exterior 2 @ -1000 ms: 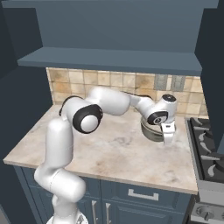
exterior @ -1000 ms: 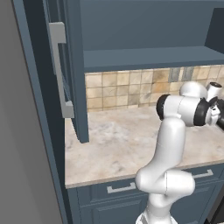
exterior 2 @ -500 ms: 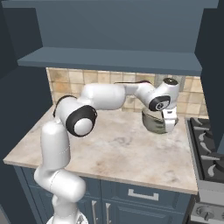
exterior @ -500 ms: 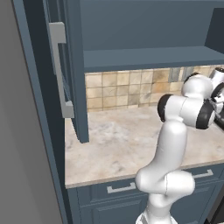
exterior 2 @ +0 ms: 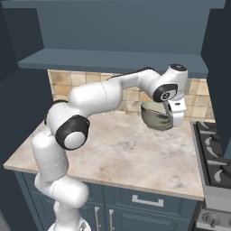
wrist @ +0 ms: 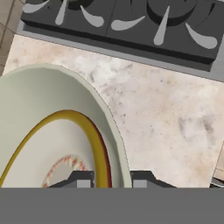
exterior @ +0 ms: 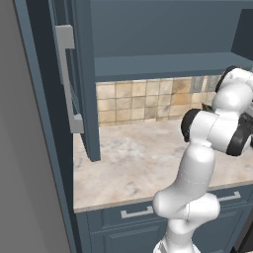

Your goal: Pick up the bowls on the counter and stack them on top of one another in the open cabinet. Place the smaller bowl on top of the larger bowl.

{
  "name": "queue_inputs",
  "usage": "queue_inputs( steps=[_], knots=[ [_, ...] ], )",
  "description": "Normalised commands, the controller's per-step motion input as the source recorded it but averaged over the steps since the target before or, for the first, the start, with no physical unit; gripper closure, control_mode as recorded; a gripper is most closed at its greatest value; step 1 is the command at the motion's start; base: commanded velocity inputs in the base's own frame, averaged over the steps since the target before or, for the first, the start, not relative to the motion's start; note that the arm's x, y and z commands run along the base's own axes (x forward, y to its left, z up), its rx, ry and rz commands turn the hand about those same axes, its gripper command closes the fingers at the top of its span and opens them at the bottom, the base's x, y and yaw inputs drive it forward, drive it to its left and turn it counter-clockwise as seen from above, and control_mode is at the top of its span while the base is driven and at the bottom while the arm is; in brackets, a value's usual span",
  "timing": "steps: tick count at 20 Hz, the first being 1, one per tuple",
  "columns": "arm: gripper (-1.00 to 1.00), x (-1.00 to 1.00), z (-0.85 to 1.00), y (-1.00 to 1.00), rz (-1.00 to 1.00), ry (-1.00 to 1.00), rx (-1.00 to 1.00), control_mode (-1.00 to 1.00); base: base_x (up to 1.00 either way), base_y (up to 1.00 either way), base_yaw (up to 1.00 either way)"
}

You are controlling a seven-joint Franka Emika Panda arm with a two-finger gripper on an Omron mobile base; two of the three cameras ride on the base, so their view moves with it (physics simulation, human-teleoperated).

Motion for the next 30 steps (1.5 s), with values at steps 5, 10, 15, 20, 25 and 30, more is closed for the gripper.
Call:
queue_inputs(
  steps=[5, 10, 15, 20, 25, 30],
  knots=[
    [1.0, -0.54, 0.4, 0.45, 0.21, 0.01, -0.04, -1.0, 0.0, 0.0, 0.0],
    [1.0, -0.47, 0.26, 0.58, 0.22, 0.03, -0.04, -1.0, 0.0, 0.0, 0.0],
    [1.0, -0.41, 0.28, 0.67, 0.2, 0.04, -0.03, -1.0, 0.0, 0.0, 0.0],
    [1.0, -0.38, 0.41, 0.49, 0.18, -0.01, 0.0, -1.0, 0.0, 0.0, 0.0],
    [1.0, -0.42, 0.53, 0.27, 0.15, -0.12, 0.05, -1.0, 0.0, 0.0, 0.0],
    [1.0, -0.43, 0.64, 0.22, 0.13, -0.18, 0.07, -1.0, 0.0, 0.0, 0.0]
  ],
)
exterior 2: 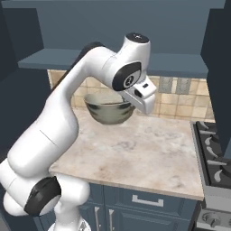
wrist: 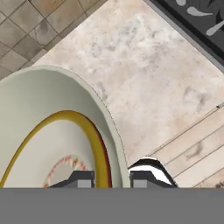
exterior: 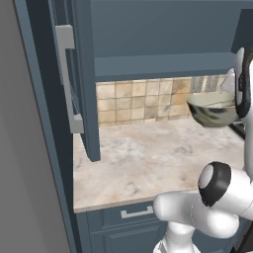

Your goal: Pick up the bowls on the counter and stack them on top of one another in the open cabinet. Place the smaller bowl on top of the larger bowl.

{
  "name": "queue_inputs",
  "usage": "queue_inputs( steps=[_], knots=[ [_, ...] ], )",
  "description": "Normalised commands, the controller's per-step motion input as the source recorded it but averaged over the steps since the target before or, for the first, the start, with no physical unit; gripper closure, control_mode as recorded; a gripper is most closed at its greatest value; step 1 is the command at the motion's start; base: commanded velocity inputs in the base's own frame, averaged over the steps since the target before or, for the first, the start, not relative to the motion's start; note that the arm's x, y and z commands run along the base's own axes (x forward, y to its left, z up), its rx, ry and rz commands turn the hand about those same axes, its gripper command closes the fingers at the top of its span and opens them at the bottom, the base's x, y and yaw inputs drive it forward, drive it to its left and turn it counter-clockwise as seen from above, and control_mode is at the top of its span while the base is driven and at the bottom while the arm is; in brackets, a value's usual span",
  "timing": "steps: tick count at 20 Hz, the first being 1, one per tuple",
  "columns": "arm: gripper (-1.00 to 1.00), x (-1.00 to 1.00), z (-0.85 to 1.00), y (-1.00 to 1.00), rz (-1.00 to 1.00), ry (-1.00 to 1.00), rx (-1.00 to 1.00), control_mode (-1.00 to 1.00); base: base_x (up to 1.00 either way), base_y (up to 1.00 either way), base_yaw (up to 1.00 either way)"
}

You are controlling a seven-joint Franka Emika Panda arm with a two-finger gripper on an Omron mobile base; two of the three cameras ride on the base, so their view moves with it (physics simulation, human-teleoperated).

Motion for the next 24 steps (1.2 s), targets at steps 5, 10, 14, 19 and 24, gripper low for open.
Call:
queue_inputs(
  steps=[5, 10, 14, 19, 24],
  knots=[
    [1.0, -0.42, 0.71, 0.24, 0.1, -0.22, 0.07, -1.0, 0.0, 0.0, 0.0],
    [1.0, -0.3, 0.73, 0.31, 0.04, -0.27, 0.07, -1.0, 0.0, 0.0, 0.0],
    [1.0, -0.12, 0.67, 0.38, 0.0, -0.31, 0.05, -1.0, 0.0, 0.0, 0.0],
    [1.0, -0.01, 0.46, 0.42, -0.06, -0.27, 0.04, -1.0, 0.0, 0.0, 0.0],
    [1.0, -0.02, 0.13, 0.09, -0.03, -0.11, 0.0, -1.0, 0.0, 0.0, 0.0]
  ],
)
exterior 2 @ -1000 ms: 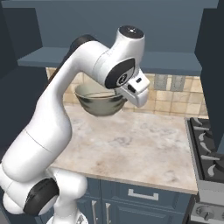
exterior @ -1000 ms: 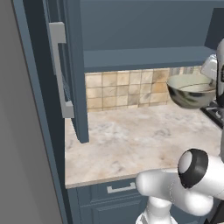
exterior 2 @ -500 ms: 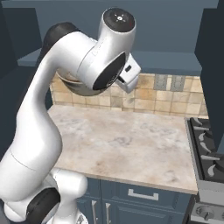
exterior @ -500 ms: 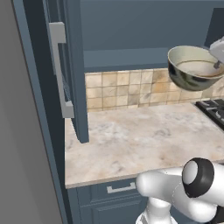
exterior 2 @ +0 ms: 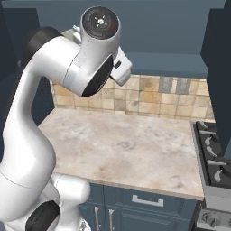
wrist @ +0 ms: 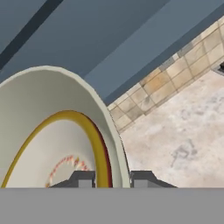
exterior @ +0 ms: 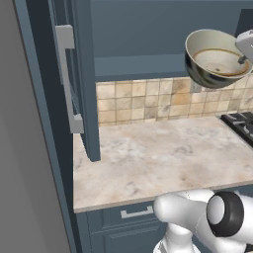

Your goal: Pick up the bowls on the counter and stack them on top of one another in the open cabinet. Place the smaller bowl on top of the larger bowl.

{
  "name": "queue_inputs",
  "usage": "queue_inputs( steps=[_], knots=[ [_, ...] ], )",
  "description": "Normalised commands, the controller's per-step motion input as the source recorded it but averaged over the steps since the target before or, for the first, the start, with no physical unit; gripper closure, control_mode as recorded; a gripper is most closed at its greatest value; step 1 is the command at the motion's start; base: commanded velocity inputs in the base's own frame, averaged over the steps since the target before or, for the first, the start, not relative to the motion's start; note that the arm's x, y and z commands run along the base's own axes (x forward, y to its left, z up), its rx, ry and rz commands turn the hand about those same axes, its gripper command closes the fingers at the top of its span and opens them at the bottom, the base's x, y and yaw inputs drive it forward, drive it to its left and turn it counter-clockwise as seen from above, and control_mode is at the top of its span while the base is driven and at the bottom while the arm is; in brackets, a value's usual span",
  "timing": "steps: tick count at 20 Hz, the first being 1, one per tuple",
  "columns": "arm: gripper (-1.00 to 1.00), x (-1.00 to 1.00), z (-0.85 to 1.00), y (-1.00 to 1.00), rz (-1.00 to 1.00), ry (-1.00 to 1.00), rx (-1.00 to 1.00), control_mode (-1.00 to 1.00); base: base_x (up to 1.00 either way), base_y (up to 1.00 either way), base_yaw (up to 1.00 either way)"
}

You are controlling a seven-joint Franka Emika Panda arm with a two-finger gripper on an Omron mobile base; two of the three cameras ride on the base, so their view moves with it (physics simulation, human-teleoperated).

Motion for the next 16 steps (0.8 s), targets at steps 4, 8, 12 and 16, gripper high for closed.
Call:
queue_inputs(
  steps=[4, 8, 12, 16],
  knots=[
    [1.0, -0.01, 0.01, 0.0, 0.0, -0.07, 0.0, -1.0, 0.0, 0.0, 0.0],
    [1.0, 0.0, 0.0, 0.0, -0.08, -0.01, 0.05, -1.0, 0.0, 0.0, 0.0],
    [1.0, 0.0, 0.0, -0.05, -0.13, 0.01, 0.08, -1.0, 0.0, 0.0, 0.0],
    [1.0, 0.07, 0.07, -0.02, -0.15, 0.02, 0.06, -1.0, 0.0, 0.0, 0.0]
  ],
)
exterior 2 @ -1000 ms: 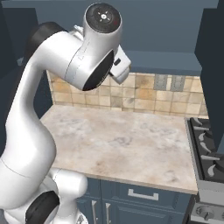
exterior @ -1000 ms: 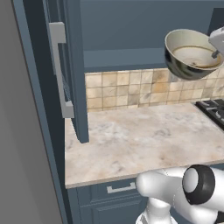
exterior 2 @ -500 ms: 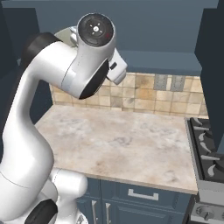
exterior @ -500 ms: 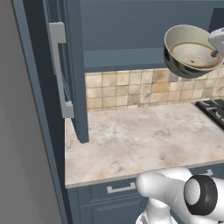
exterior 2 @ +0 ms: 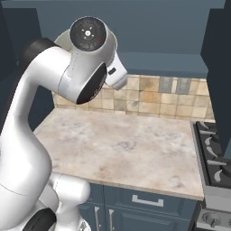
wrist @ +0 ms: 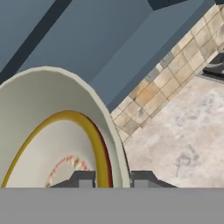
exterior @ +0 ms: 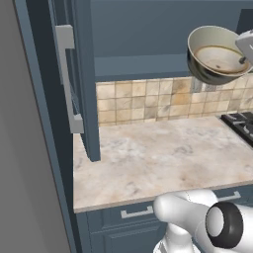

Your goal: Pick up the bowls on the counter and stack them on top of one another in the open cabinet. Place the smaller bowl on top of the larger bowl.

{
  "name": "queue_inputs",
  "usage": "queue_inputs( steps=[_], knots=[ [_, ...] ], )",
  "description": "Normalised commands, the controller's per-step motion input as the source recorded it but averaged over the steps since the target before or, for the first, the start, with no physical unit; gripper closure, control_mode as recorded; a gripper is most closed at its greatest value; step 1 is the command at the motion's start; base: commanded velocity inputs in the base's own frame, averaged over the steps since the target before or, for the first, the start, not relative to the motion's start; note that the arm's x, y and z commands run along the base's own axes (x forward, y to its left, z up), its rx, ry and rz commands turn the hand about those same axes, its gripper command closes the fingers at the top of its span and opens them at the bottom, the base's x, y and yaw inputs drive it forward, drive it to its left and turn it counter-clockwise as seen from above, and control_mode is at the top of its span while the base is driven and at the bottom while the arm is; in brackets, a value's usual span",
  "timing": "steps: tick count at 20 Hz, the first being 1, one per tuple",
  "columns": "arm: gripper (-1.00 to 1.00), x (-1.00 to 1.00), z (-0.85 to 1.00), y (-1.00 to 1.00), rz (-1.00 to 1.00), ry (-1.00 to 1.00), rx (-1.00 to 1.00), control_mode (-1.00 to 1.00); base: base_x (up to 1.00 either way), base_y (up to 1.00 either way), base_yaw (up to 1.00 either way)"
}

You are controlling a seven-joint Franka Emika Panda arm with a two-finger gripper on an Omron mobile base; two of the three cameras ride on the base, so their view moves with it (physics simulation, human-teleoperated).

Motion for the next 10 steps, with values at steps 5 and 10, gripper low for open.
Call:
queue_inputs(
  steps=[5, 10],
  knots=[
    [1.0, 0.08, 0.14, -0.03, -0.19, 0.06, 0.07, -1.0, 0.0, 0.0, 0.0],
    [1.0, 0.0, 0.13, -0.17, -0.14, 0.07, 0.16, -1.0, 0.0, 0.0, 0.0]
  ],
)
